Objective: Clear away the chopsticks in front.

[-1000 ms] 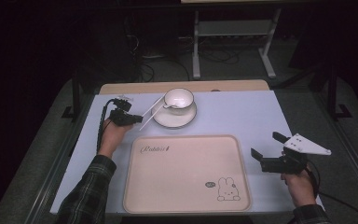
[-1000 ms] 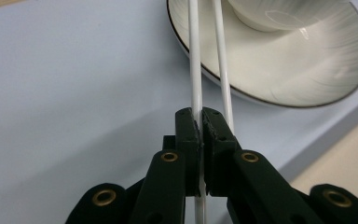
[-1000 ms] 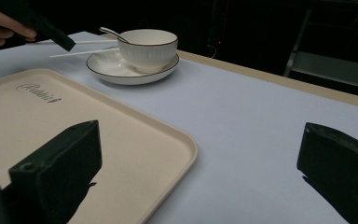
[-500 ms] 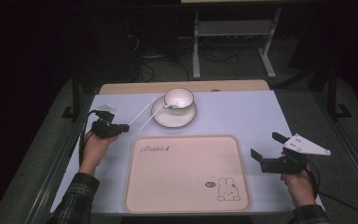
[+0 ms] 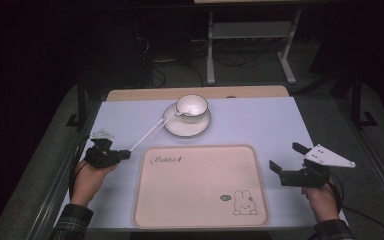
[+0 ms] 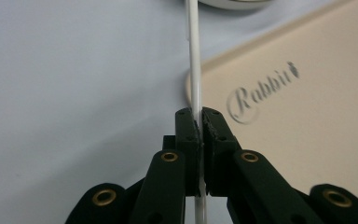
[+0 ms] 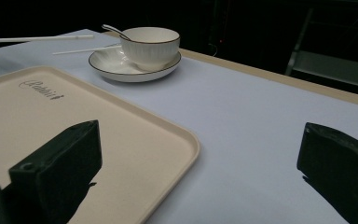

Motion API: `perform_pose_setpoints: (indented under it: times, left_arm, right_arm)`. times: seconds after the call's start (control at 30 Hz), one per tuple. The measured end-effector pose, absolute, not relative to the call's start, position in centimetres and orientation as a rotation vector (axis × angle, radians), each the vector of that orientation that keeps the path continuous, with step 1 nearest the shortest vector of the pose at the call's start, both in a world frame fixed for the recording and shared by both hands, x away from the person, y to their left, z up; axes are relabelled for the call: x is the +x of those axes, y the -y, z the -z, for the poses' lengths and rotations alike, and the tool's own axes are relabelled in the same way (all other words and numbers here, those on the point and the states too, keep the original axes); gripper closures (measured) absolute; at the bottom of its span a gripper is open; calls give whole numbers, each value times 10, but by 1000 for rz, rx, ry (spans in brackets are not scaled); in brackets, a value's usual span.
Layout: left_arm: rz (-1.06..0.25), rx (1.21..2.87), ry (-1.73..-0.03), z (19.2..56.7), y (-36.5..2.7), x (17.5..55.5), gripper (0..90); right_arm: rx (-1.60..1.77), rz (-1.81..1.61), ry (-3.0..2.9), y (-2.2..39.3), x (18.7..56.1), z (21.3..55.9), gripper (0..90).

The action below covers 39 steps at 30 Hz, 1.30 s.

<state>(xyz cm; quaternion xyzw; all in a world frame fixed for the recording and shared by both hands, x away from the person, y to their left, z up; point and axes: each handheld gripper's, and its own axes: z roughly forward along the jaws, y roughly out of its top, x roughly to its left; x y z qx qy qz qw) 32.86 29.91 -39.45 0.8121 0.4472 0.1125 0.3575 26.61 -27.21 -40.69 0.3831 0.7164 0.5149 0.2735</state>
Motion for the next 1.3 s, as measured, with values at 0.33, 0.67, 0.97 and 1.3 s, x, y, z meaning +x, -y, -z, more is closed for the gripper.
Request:
perform_pose_setpoints:
  times: [0.33,0.67,0.97,1.3]
  left_arm:
    - [-198,2131,-1033,401,-261,302,857]
    - [-152,2222,-948,415,-226,300,857]
    - [-145,2275,-926,427,-217,302,855]
    - [-167,2338,-901,433,-214,302,836]
  right_arm:
    - [1031,-1383,-1933,272,266,407,0]
    - [1030,-1381,-1941,271,267,408,0]
    - [1033,-1383,-1940,272,267,408,0]
    - [1032,-1382,-1942,272,267,408,0]
